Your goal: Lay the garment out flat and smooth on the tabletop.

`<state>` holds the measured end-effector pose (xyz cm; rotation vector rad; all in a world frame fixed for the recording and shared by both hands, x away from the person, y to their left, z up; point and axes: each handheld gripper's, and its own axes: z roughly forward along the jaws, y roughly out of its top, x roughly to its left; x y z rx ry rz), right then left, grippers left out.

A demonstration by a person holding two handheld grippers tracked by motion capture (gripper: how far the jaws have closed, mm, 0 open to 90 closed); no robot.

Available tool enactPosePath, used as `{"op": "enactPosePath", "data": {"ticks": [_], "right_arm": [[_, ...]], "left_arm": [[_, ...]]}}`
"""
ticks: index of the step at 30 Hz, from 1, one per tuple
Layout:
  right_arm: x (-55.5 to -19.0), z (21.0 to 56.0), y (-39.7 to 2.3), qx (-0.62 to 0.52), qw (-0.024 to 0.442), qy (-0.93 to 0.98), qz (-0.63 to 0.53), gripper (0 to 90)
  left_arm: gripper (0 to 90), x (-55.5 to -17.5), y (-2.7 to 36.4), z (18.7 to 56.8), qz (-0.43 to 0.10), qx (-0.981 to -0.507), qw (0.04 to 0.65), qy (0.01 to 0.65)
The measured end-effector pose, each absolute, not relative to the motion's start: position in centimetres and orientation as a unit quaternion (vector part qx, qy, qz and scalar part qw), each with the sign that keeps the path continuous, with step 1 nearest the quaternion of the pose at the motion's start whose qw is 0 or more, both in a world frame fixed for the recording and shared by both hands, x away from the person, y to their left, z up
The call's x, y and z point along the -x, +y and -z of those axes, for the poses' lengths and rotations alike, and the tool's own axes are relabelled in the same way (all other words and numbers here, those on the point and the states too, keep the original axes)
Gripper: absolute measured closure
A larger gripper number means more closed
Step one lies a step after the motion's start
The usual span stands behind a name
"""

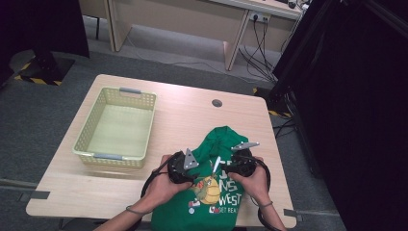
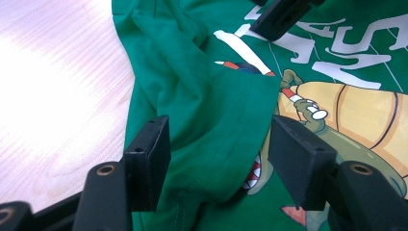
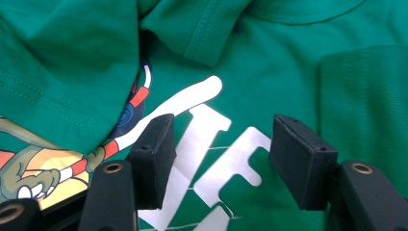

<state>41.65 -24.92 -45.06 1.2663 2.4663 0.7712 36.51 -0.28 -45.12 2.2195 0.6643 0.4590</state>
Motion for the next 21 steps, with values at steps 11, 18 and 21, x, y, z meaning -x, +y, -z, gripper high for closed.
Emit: {"op": "enactPosePath", "data": {"ticks": [11,18,21], "right_arm": [[-40.0,45.6,-24.0,-0.404,0.124,0.867,-0.263,43.4],[-39.5,45.3,-24.0,-0.397,0.104,0.862,-0.298,41.8],[-39.8,44.9,-24.4,-0.407,0.122,0.855,-0.298,41.9]], "left_arm": [[40.2,-36.8,-0.2,45.0,-0.183,-0.868,0.379,0.264],[41.0,-37.3,-0.4,45.4,-0.180,-0.871,0.371,0.268],[42.5,-37.7,-0.5,45.4,-0.181,-0.870,0.368,0.272]]}}
